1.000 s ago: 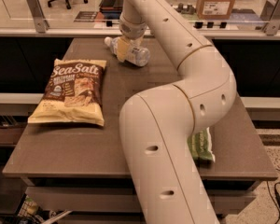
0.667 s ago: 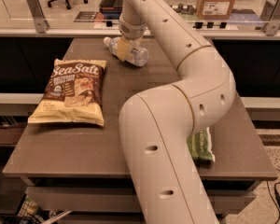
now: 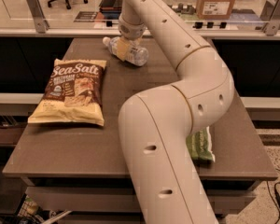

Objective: Knock blue plastic bottle over

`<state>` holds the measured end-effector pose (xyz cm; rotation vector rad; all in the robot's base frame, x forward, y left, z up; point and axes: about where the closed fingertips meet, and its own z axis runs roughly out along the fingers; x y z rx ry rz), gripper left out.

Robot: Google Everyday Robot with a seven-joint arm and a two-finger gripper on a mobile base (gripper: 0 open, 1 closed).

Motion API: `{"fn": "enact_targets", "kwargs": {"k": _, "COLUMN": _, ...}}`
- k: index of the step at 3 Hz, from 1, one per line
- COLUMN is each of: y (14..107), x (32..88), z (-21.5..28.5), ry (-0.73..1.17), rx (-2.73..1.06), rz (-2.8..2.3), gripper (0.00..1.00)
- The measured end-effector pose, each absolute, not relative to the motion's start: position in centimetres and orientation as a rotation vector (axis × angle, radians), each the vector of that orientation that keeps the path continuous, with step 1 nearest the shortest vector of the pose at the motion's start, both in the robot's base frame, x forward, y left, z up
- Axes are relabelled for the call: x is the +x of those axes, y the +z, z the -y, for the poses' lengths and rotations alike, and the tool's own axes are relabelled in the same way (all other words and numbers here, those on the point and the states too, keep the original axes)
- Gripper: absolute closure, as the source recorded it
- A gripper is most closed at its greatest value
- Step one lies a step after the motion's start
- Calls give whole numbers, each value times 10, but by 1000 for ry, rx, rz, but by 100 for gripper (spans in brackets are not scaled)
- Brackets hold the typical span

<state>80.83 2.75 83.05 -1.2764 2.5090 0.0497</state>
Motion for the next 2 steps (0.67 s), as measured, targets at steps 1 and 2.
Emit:
{"fn": "enact_targets", "kwargs": {"k": 1, "y": 830, "x": 808, "z": -28, "ry": 50, "rx": -1276, "rz": -2509, "gripper": 100}}
{"fn": "enact_targets", "kwargs": {"k": 2, "y": 836, "x": 809, "z": -19, "ry": 23, "rx": -1240, "rz": -2518, "gripper": 100}}
